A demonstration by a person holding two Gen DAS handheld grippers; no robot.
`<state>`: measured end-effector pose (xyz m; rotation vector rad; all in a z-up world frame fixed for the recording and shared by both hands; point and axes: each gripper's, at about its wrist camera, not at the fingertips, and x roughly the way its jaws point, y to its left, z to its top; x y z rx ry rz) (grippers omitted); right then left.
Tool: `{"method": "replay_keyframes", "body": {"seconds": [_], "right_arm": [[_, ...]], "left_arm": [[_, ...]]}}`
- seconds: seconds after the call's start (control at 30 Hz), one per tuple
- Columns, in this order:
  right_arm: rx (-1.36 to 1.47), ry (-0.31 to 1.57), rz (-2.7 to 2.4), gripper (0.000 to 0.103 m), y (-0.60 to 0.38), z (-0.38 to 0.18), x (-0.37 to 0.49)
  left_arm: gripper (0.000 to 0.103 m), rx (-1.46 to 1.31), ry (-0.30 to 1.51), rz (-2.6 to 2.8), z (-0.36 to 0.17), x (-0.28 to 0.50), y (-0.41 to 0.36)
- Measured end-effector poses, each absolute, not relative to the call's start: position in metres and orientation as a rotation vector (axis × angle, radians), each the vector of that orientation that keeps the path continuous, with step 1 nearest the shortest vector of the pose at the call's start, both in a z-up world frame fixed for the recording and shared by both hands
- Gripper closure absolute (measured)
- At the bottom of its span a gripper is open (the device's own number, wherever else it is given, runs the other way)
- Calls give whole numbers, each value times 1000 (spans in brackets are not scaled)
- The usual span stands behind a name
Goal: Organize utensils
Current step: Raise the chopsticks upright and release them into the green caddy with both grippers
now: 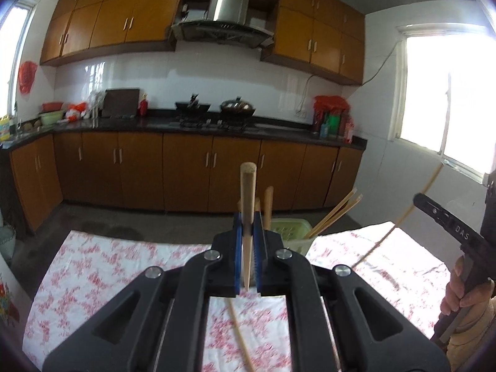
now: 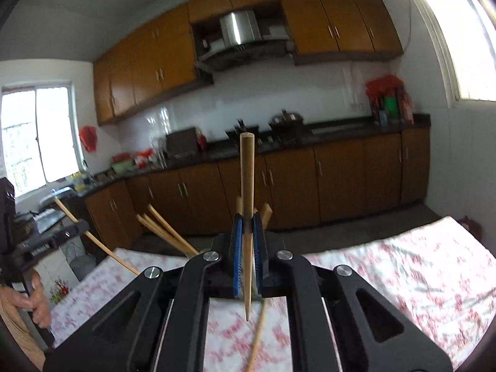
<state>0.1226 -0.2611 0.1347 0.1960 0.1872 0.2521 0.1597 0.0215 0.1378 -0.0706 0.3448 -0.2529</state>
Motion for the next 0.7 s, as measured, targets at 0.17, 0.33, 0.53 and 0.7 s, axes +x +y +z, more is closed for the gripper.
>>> {"method": "replay_keyframes", "body": {"seconds": [0.17,0.33,0.53,0.7], "right_arm": [[216,51,241,95,-245,157,137],[183,19,190,95,-229,153,168],[184,132,179,95,-221,123,209],[167,184,192,95,-213,110,214]], "left_arm": [[95,-100,228,-283,169,167,0],[95,-106,132,-251,181,195,-21],[95,-123,171,-228,155,241,-35],[95,-125,246,-223,127,261,-36]]}}
